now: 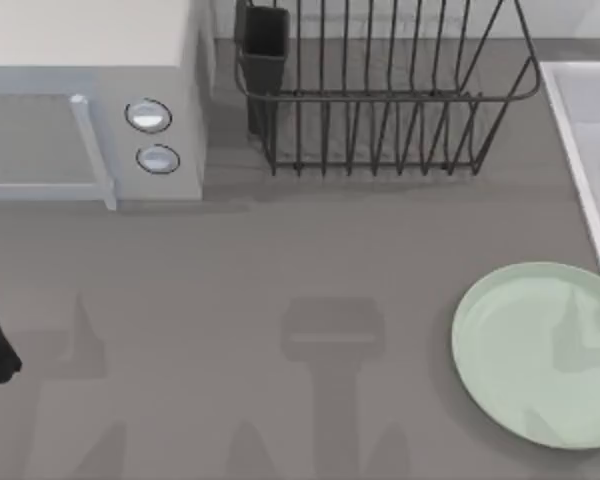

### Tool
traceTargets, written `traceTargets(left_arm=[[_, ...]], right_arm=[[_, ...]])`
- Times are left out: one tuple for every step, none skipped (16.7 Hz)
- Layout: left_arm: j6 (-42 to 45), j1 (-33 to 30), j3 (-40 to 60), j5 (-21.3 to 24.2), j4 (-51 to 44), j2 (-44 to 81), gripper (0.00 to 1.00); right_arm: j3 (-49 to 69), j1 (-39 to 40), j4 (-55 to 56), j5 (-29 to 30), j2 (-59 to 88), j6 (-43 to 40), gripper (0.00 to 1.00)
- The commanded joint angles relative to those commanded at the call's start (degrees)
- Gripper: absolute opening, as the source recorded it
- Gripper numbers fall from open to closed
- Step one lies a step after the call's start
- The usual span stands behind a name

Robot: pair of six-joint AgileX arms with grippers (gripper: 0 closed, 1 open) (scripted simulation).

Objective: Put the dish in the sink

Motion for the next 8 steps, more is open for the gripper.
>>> traceTargets(left_arm=[[0.0,0.0,0.0,0.0,0.0,0.0,1.0],[0.0,0.0,0.0,0.0,0.0,0.0,1.0],[0.0,0.0,0.0,0.0,0.0,0.0,1.0],[0.0,0.0,0.0,0.0,0.0,0.0,1.0],[0.0,0.0,0.0,0.0,0.0,0.0,1.0],[0.0,0.0,0.0,0.0,0.0,0.0,1.0],[0.0,0.0,0.0,0.0,0.0,0.0,1.0],[0.0,0.0,0.0,0.0,0.0,0.0,1.0]], right_arm=[[3.2,1.4,-2.6,0.0,4.2,1.4,1.0],[6.7,2.8,-5.4,0.0,8.8,2.9,1.0],[10.5,4.4,-8.4,0.0,13.8,4.5,1.0],[14.4,6.0,-11.5,0.0,19.1,6.2,1.0],[18.4,7.7,-14.8,0.0,24.7,7.9,1.0],[22.6,9.5,-18.1,0.0,30.5,9.7,1.0],[26.8,11.2,-21.5,0.0,36.4,11.5,1.0],[31.0,13.0,-24.8,0.0,42.4,13.3,1.0]])
